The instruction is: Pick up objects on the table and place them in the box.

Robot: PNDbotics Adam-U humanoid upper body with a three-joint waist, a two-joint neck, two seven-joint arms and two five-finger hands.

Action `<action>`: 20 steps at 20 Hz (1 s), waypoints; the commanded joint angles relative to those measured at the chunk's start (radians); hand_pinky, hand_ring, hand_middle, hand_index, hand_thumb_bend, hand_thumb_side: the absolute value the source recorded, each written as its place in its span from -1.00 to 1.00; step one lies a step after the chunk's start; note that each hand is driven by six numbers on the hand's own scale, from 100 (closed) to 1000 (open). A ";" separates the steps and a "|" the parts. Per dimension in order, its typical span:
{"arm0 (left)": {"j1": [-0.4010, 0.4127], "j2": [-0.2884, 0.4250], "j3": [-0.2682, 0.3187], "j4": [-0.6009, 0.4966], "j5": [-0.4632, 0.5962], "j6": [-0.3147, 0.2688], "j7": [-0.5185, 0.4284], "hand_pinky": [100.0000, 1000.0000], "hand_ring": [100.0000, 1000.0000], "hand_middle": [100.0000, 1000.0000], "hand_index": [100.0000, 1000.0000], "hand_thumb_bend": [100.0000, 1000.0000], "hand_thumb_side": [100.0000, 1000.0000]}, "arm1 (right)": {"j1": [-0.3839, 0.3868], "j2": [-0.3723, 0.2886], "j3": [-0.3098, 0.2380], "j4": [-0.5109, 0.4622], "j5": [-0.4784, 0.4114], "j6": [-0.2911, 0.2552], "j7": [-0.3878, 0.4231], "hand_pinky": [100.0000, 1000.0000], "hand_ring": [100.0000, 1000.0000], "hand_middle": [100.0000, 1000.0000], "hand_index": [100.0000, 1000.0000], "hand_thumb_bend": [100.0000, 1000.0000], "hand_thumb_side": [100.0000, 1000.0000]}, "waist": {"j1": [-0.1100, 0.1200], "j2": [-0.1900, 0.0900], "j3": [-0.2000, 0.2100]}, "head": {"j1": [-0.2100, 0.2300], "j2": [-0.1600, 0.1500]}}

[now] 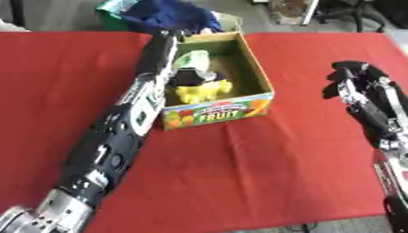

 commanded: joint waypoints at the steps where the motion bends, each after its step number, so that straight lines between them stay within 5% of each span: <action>1: 0.005 0.057 -0.018 -0.124 0.150 -0.017 -0.012 0.19 0.18 0.14 0.46 0.92 0.12 | -0.011 -0.017 -0.011 -0.016 -0.003 -0.001 -0.003 -0.06 -0.05 0.02 0.38 -1.00 -0.24 | 0.002 -0.013 0.004 | -0.008 -0.015; 5: 0.101 0.164 -0.021 -0.364 0.451 -0.006 -0.017 0.12 0.08 0.04 0.36 0.51 -0.09 | -0.010 -0.024 -0.012 -0.016 -0.001 -0.001 -0.004 -0.06 -0.05 0.02 0.38 -1.00 -0.24 | 0.008 -0.012 0.017 | -0.022 -0.012; 11: 0.324 0.302 0.030 -0.677 0.785 0.043 0.017 0.07 0.01 -0.04 0.31 0.33 -0.16 | -0.010 -0.034 -0.018 -0.020 -0.001 -0.003 -0.008 -0.06 -0.05 0.02 0.38 -1.00 -0.24 | 0.015 -0.016 0.038 | -0.036 -0.009; 20: 0.575 0.327 0.118 -0.833 0.912 0.040 0.114 0.04 -0.03 -0.08 0.28 0.26 -0.18 | -0.006 -0.041 -0.026 -0.024 -0.003 -0.005 -0.018 -0.06 -0.05 0.02 0.38 -1.00 -0.24 | 0.011 -0.015 0.071 | -0.021 0.002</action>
